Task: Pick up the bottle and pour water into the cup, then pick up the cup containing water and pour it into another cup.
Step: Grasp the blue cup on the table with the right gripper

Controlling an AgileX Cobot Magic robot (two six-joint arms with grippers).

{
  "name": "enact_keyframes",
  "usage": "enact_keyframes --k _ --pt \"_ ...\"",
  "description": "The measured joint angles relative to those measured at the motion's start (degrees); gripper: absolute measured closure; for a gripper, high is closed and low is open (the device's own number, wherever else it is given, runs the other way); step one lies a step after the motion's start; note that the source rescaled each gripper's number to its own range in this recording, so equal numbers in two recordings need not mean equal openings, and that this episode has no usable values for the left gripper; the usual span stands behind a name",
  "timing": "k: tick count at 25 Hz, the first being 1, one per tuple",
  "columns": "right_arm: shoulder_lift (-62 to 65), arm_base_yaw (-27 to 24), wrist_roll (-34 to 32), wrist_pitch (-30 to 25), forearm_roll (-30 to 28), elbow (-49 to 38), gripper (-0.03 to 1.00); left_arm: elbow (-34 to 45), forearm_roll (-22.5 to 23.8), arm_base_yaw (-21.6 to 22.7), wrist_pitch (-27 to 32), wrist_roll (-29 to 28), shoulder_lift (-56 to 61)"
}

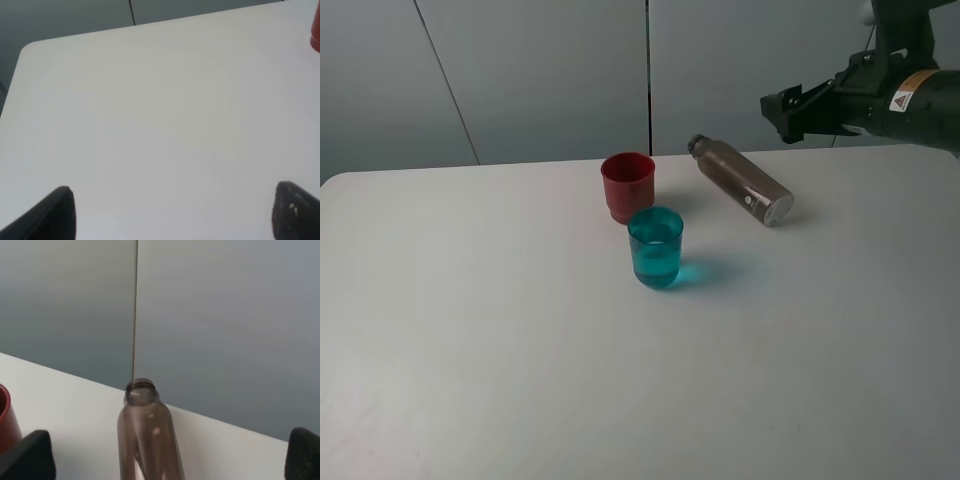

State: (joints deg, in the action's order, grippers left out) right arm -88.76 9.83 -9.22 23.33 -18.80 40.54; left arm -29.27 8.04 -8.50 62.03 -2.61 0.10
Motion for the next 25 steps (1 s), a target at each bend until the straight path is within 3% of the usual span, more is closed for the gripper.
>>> enact_keyframes --k 8,16,22,25 --pt "8.9 0.5 -2.6 -10.8 -1.1 0.0 -0.03 0.0 0.0 0.0 0.0 0.0 0.0" --pt "15.0 6.3 -3.1 -20.2 -1.1 0.0 -0.03 0.0 0.0 0.0 0.0 0.0 0.0" --pt "17.7 11.8 -3.1 -22.0 -1.1 -3.7 -0.03 0.0 0.0 0.0 0.0 0.0 0.0" --pt "17.9 14.9 -1.8 -18.9 -1.1 -8.0 -0.03 0.0 0.0 0.0 0.0 0.0 0.0"
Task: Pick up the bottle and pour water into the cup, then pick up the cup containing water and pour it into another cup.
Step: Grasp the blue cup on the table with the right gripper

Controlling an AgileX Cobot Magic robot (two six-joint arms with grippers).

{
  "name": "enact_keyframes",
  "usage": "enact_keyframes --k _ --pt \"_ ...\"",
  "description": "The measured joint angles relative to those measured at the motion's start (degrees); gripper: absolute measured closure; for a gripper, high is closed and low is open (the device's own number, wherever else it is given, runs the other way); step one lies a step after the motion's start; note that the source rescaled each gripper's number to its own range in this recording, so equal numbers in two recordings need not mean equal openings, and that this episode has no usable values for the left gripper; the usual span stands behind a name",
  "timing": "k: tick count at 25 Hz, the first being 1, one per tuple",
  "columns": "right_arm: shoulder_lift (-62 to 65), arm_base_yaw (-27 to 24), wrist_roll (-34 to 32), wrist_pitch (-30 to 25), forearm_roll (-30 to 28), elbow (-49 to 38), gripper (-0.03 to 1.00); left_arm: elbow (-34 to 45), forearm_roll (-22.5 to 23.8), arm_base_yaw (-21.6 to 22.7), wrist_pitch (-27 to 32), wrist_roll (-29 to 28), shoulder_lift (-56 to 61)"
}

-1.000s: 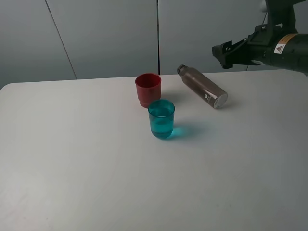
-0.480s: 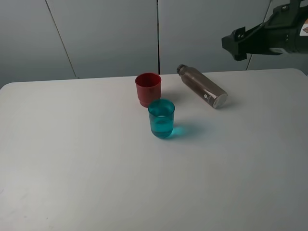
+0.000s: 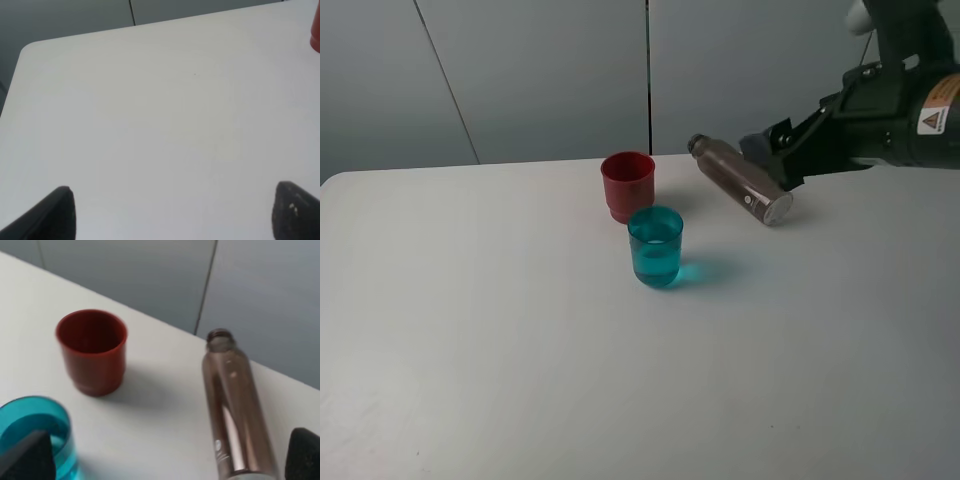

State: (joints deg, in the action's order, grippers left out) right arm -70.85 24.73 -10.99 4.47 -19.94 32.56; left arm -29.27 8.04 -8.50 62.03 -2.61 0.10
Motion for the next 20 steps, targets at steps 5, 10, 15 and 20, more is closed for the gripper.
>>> enact_keyframes --k 5,10,15,20 --pt "0.0 3.2 6.4 11.0 7.5 -8.1 -0.03 0.0 0.0 0.0 0.0 0.1 0.0" --pt "-3.9 5.2 7.9 22.2 10.2 -12.8 -0.03 0.0 0.0 0.0 0.0 0.1 0.0" --pt "-16.3 5.8 3.9 36.3 5.9 -13.0 -0.03 0.0 0.0 0.0 0.0 0.1 0.0" --pt "-28.6 5.9 5.0 49.2 2.0 -13.1 -0.03 0.0 0.0 0.0 0.0 0.0 0.0"
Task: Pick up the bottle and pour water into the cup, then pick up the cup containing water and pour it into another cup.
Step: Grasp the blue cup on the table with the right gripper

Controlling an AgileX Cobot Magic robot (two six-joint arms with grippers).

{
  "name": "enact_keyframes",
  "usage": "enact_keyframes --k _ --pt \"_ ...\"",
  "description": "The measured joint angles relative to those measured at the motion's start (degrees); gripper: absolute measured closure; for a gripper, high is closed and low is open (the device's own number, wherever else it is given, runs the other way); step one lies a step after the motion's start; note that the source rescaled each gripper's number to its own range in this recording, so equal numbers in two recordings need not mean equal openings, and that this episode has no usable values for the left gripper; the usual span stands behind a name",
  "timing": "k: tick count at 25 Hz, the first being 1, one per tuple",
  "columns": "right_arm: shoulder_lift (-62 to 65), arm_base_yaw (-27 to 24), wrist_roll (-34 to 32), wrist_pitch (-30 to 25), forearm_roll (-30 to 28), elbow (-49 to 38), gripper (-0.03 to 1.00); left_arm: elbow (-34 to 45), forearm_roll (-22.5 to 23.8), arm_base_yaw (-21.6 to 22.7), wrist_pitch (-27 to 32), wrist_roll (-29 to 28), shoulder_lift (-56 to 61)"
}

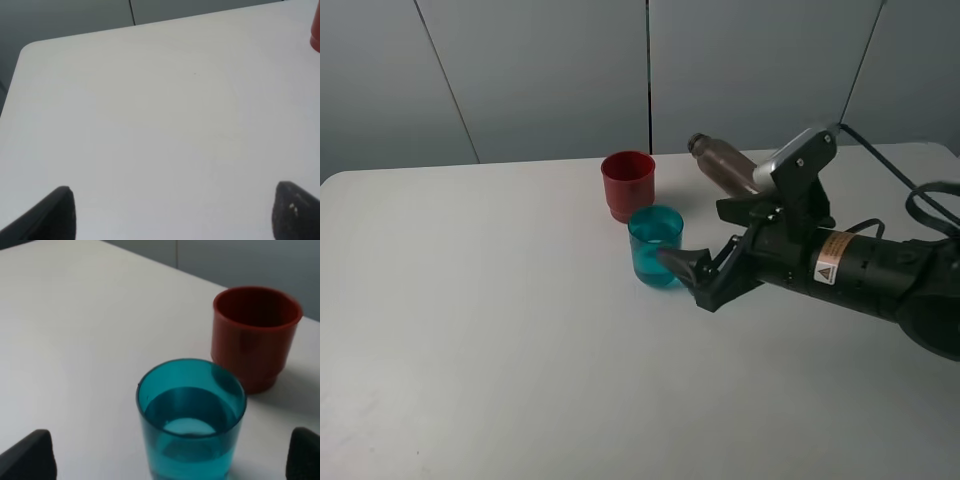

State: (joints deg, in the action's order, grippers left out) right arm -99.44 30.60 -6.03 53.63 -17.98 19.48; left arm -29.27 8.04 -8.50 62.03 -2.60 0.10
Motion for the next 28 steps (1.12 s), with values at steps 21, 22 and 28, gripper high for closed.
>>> enact_keyframes --k 21,22,28 --pt "-19.7 -0.2 7.2 8.3 -0.3 8.7 -0.03 0.0 0.0 0.0 0.0 0.0 0.0" --pt "-20.0 -0.4 7.4 8.5 -0.3 9.1 -0.03 0.0 0.0 0.0 0.0 0.0 0.0" --pt "-20.1 -2.4 7.9 7.7 0.8 12.1 -0.03 0.0 0.0 0.0 0.0 0.0 0.0"
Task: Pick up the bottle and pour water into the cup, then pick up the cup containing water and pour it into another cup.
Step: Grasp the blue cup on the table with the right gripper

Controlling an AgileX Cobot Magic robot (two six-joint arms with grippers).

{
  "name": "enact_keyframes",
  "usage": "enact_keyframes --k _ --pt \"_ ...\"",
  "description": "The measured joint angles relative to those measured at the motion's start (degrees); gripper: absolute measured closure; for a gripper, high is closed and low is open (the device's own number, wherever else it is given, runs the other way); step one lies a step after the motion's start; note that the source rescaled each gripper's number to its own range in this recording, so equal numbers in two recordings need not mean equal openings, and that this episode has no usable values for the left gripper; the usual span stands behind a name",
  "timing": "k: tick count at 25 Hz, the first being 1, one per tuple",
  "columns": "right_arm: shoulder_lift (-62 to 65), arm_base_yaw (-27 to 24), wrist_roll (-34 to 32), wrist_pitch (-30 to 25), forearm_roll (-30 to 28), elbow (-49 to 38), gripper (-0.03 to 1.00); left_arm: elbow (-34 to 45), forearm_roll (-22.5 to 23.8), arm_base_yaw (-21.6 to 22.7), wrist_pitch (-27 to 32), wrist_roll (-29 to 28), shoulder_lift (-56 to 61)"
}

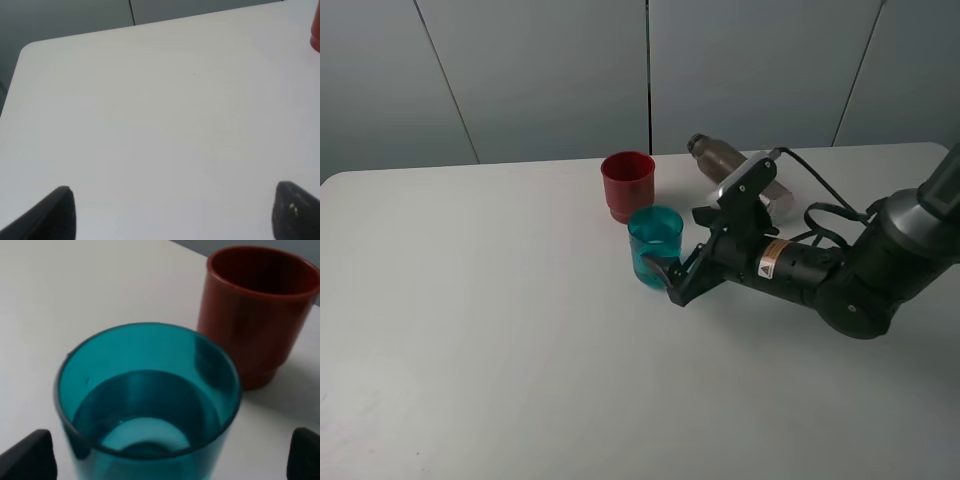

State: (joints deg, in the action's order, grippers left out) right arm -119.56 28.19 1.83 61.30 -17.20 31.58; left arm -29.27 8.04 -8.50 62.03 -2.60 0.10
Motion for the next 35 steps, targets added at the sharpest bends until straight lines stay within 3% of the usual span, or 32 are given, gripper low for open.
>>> enact_keyframes --k 32,33,34,35 --pt "-8.6 -0.3 0.6 -4.2 -5.1 10.5 -0.03 0.0 0.0 0.0 0.0 0.0 0.0" --pt "-8.7 -0.3 0.6 -4.2 -5.4 10.5 0.01 0.0 0.0 0.0 0.0 0.0 0.0" --pt "-8.8 -0.3 0.6 -4.2 -5.6 10.5 0.19 0.0 0.0 0.0 0.0 0.0 0.0" --pt "-8.8 -0.3 0.6 -4.2 -5.8 10.5 0.50 0.0 0.0 0.0 0.0 0.0 0.0"
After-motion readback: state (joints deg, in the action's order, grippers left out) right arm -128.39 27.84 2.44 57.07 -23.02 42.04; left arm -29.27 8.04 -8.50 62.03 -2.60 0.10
